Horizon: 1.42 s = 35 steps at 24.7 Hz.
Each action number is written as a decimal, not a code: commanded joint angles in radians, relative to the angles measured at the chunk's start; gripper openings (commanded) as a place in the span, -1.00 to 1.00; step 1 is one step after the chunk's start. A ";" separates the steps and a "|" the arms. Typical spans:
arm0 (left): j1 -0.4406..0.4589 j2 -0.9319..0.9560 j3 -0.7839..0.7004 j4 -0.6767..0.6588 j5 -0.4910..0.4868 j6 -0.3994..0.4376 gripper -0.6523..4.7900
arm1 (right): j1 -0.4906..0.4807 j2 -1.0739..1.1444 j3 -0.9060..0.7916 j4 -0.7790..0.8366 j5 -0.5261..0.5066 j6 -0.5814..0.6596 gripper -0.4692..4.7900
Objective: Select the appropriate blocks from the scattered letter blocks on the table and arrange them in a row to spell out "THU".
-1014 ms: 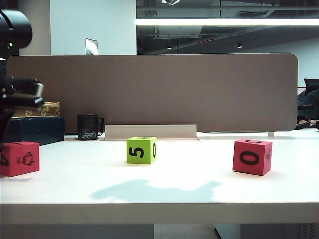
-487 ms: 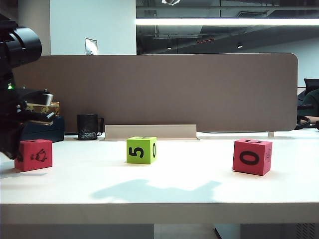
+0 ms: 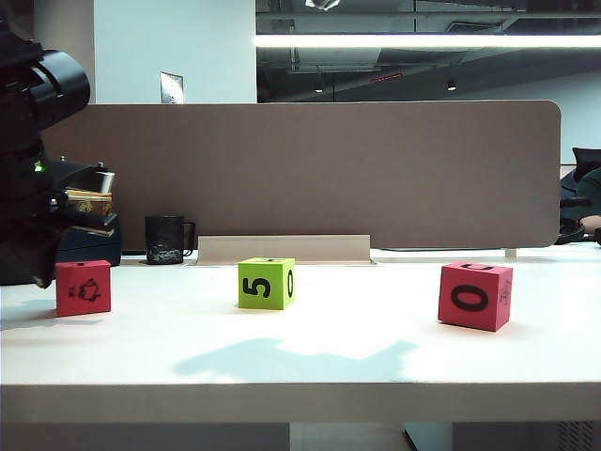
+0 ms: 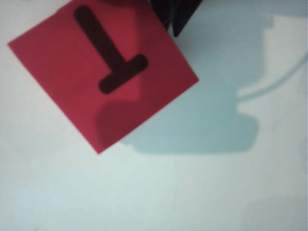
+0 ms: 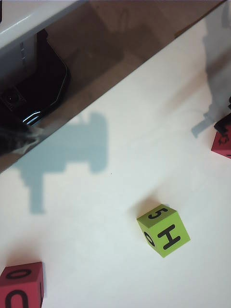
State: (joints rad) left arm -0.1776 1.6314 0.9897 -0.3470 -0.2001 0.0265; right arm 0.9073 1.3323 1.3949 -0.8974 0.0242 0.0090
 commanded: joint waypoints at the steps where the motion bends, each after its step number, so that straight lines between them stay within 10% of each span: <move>1: -0.002 0.016 0.037 0.020 0.048 0.003 -0.78 | 0.002 -0.003 0.004 0.010 0.000 -0.002 -0.84; 35: -0.004 0.144 0.129 0.151 0.203 0.051 -0.78 | 0.002 -0.003 0.004 0.005 0.000 0.013 -0.84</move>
State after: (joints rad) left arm -0.1787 1.7737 1.1152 -0.1982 -0.0071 0.0753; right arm 0.9077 1.3323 1.3949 -0.9043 0.0250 0.0177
